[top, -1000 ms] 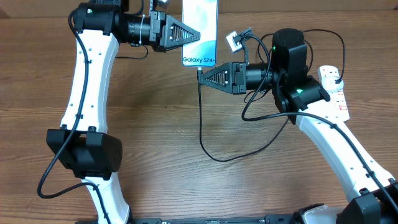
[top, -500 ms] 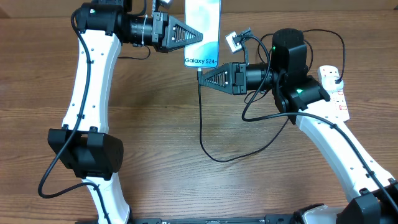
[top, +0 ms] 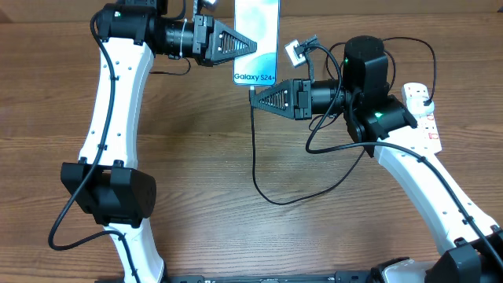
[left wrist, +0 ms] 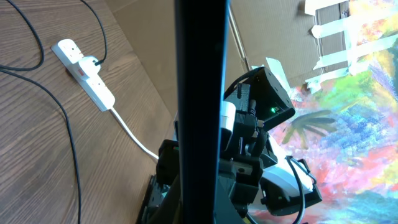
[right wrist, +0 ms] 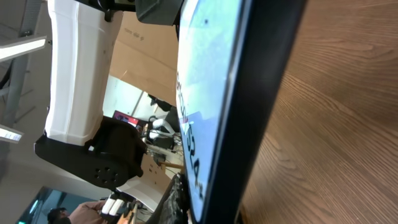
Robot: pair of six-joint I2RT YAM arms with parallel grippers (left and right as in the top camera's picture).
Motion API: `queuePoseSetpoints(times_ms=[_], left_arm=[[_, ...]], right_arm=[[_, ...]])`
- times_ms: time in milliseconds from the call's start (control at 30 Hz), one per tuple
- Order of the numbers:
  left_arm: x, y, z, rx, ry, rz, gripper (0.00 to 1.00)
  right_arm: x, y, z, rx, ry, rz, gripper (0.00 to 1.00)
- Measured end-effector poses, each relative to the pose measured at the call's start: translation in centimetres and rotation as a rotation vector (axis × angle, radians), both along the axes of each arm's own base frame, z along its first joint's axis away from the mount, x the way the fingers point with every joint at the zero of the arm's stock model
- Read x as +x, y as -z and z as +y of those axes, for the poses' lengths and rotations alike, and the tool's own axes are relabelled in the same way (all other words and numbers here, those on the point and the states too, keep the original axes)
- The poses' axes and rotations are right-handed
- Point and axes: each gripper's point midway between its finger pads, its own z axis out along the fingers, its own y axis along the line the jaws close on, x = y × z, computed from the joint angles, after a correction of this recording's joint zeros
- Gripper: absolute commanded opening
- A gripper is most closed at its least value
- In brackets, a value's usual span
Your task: Plug charger to phone and switch on socket
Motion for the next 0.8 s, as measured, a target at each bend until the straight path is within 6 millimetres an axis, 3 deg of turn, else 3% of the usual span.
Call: queuePoseSetpoints(times_ms=[800], left_arm=[[0.08, 0.02, 0.0, 0.002, -0.002, -0.007, 0.04]], right_arm=[[0.3, 0.0, -0.37, 0.0, 0.011, 0.0, 0.04]])
